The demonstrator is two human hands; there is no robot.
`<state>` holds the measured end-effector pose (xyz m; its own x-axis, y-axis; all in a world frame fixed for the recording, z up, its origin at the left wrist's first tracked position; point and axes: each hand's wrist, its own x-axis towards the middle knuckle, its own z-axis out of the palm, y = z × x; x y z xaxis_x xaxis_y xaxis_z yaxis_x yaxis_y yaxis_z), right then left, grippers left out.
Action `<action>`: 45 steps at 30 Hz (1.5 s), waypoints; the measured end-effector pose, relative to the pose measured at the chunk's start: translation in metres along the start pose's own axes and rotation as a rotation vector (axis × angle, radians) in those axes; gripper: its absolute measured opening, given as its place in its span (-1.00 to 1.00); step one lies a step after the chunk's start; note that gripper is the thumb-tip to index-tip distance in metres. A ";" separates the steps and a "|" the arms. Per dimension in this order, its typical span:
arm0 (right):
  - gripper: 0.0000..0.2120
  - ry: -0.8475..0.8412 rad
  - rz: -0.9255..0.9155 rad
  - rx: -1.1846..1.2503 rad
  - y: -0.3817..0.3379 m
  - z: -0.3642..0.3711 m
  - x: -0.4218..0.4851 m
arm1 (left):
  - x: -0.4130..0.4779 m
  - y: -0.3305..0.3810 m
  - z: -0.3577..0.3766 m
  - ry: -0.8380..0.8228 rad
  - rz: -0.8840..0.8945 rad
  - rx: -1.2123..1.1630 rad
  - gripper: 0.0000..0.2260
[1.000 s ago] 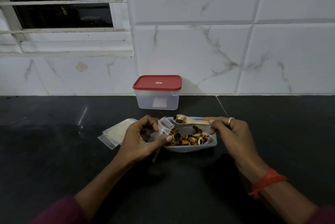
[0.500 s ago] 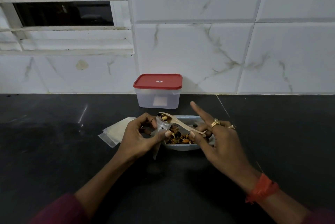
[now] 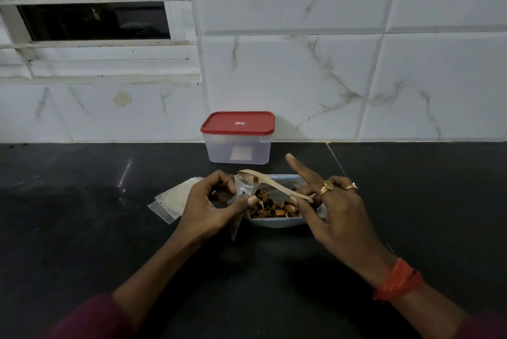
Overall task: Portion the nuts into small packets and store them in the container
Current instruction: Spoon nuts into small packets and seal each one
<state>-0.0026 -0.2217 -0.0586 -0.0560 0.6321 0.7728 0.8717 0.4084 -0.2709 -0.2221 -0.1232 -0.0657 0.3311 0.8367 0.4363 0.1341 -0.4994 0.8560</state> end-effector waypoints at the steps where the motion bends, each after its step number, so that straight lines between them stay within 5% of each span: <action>1: -0.34 0.009 -0.007 -0.008 0.001 0.001 -0.001 | 0.000 0.000 0.000 0.000 0.000 -0.001 -0.57; 8: -0.62 0.062 -0.053 -0.033 0.005 0.003 -0.001 | 0.000 0.001 0.001 -0.006 0.022 -0.008 -0.68; 13: -0.76 0.161 0.124 0.162 0.011 -0.016 0.011 | 0.002 -0.005 -0.001 0.040 0.019 -0.007 -0.61; 17: -0.87 0.157 0.027 0.031 0.020 -0.027 0.013 | 0.005 -0.007 -0.003 0.112 -0.016 -0.041 -0.55; 23: -0.79 -0.100 -0.213 -0.190 0.034 -0.018 0.006 | 0.004 -0.006 -0.002 0.113 -0.035 -0.018 -0.54; 30: -0.79 -0.115 -0.153 -0.287 0.038 -0.008 0.003 | 0.004 -0.007 -0.002 0.111 -0.039 -0.023 -0.56; 35: -0.87 0.104 -0.123 -0.106 0.041 -0.021 0.009 | 0.005 -0.007 -0.002 0.105 -0.051 -0.016 -0.56; 40: -0.85 -0.025 -0.304 -0.115 0.040 -0.022 0.009 | 0.005 -0.006 -0.002 0.103 -0.051 -0.001 -0.54; 45: -0.79 -0.088 -0.261 -0.218 0.045 -0.012 0.007 | 0.004 -0.005 -0.002 0.107 -0.057 0.002 -0.52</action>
<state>0.0425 -0.2072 -0.0588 -0.3239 0.5832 0.7450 0.9056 0.4190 0.0657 -0.2228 -0.1167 -0.0678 0.2212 0.8828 0.4145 0.1514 -0.4509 0.8796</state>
